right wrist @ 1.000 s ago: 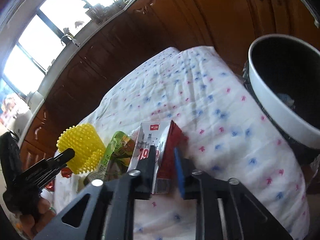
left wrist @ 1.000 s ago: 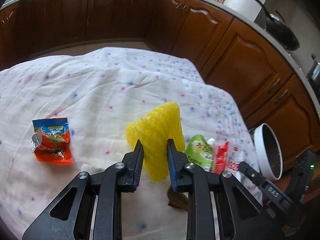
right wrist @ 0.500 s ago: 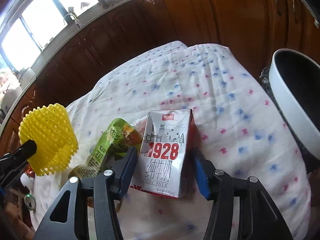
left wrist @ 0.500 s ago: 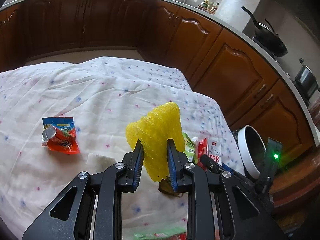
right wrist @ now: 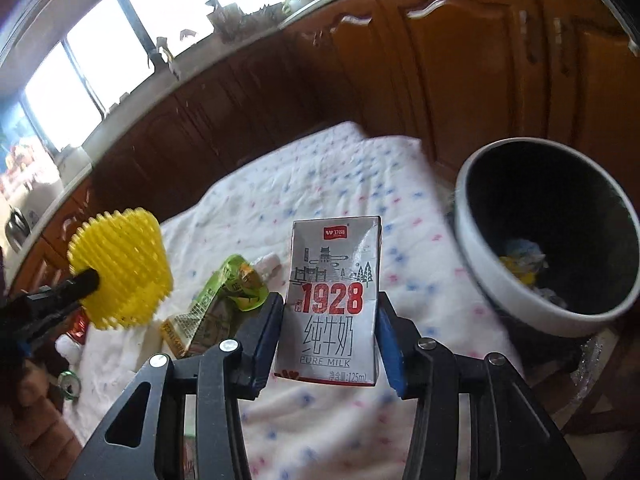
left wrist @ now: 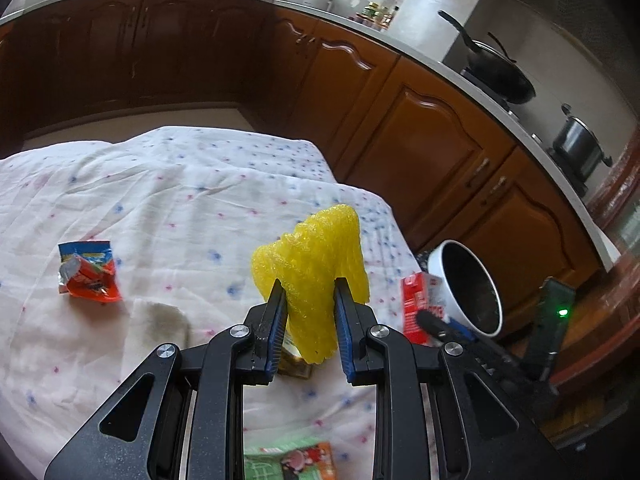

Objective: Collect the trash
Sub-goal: 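Carry the mesh sleeve and milk carton over the bin with both tools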

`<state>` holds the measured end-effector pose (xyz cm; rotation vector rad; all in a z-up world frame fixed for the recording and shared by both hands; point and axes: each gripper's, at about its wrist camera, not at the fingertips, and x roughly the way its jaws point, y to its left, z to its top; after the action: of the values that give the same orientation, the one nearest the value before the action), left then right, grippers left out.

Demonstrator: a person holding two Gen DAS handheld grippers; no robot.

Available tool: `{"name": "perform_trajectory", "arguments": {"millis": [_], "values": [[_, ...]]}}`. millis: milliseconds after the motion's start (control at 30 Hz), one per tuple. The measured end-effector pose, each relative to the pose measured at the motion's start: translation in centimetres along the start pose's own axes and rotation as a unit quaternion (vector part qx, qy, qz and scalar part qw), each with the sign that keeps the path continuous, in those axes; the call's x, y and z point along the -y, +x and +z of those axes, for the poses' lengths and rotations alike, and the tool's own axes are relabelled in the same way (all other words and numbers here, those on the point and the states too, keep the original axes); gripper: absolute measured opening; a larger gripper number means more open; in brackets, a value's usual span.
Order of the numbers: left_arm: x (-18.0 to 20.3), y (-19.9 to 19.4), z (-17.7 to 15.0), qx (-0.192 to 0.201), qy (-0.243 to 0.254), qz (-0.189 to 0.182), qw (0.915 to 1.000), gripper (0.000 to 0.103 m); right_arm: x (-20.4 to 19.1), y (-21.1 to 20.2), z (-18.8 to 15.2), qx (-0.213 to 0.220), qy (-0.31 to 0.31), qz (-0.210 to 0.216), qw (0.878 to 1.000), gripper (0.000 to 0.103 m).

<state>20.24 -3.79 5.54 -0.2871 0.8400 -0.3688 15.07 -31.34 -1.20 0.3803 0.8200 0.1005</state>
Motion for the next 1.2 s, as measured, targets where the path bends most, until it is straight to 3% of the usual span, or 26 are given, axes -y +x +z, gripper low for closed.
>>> {"name": "perform_trajectory", "arguments": {"millis": [433, 767, 1200], "values": [[9.5, 3.4, -2.6, -0.044, 0.086, -0.053, 0.9939, 0.021, 8.6, -6.7, 0.3, 0.054, 0.067, -0.004, 0.996, 0.046], [15.6, 6.5, -3.3, -0.059, 0.134, -0.071, 0.9868, 0.021, 11.7, -7.5, 1.4, 0.072, 0.082, -0.006, 0.994, 0.046], [22.1, 11.6, -1.2, -0.086, 0.180, -0.071, 0.9773, 0.021, 15.0, -6.7, 3.4, 0.068, 0.089, -0.013, 0.994, 0.046]]}}
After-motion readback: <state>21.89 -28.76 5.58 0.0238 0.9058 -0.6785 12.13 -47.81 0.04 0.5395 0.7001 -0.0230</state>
